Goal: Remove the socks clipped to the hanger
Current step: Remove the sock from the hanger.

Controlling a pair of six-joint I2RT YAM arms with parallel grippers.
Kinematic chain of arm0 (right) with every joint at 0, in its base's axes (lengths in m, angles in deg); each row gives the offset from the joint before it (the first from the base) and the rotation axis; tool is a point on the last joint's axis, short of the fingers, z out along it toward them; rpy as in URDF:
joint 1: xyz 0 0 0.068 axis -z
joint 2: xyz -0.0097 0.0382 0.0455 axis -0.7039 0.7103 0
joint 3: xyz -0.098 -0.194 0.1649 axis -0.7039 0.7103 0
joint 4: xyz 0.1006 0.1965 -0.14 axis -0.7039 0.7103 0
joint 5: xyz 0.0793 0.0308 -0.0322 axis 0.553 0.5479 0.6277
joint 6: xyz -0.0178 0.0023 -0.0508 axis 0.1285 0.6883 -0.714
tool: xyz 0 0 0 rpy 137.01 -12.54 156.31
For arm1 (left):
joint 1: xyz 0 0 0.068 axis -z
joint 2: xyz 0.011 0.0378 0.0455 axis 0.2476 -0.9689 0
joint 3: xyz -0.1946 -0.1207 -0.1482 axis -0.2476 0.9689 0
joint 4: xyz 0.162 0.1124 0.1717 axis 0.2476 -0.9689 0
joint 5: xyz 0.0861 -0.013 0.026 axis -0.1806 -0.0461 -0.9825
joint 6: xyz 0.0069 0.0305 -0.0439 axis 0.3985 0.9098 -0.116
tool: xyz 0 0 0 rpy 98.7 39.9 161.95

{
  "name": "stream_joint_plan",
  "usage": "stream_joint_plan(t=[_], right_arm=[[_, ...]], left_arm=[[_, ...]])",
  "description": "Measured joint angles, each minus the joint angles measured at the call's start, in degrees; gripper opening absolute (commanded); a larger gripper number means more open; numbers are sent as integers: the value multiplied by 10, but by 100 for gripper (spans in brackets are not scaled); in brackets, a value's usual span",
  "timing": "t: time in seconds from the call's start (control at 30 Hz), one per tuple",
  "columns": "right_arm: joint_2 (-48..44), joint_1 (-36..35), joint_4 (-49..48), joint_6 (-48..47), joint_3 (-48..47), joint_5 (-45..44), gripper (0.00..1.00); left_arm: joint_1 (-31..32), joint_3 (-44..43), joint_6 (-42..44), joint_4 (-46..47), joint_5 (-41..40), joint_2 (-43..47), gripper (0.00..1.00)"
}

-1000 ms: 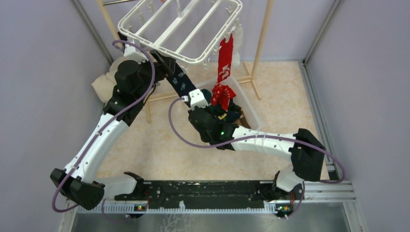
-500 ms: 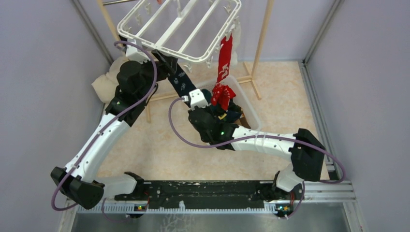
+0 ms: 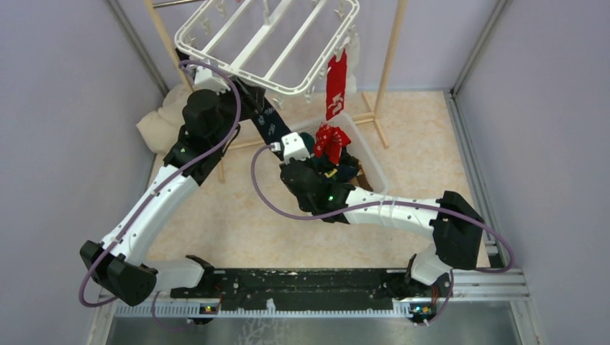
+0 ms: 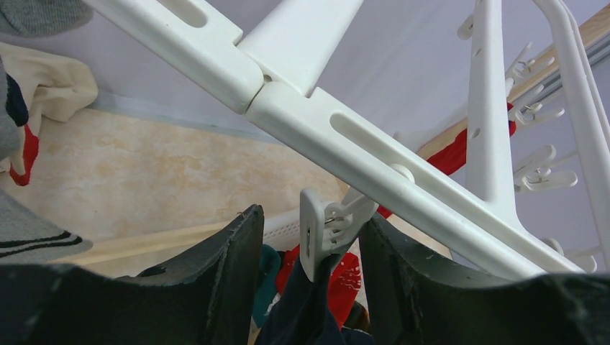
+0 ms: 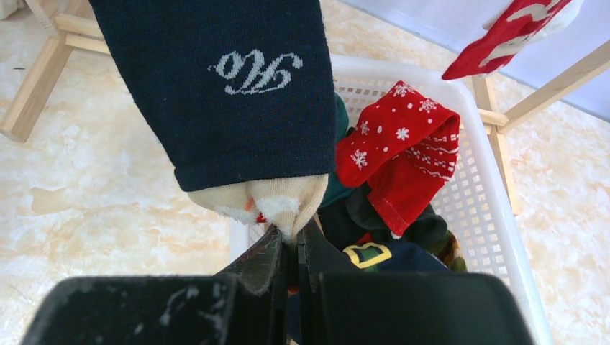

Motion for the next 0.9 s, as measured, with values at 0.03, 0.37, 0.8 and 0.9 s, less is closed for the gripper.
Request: stream_joint_plan(t=[0.03,0.37,0.8,0.9], right_arm=[[0,0,0,1,0,0,0],[0,0,2,11,1,0,0],[0,0,2,17,1,1,0],[0,0,2,20,1,2,0]], left_arm=[[0,0,0,0,-1,0,57],[0,0,2,3,-12,6,74],[0,0,2,5,-23,6,81],[0,0,2,5,-24,6,80]])
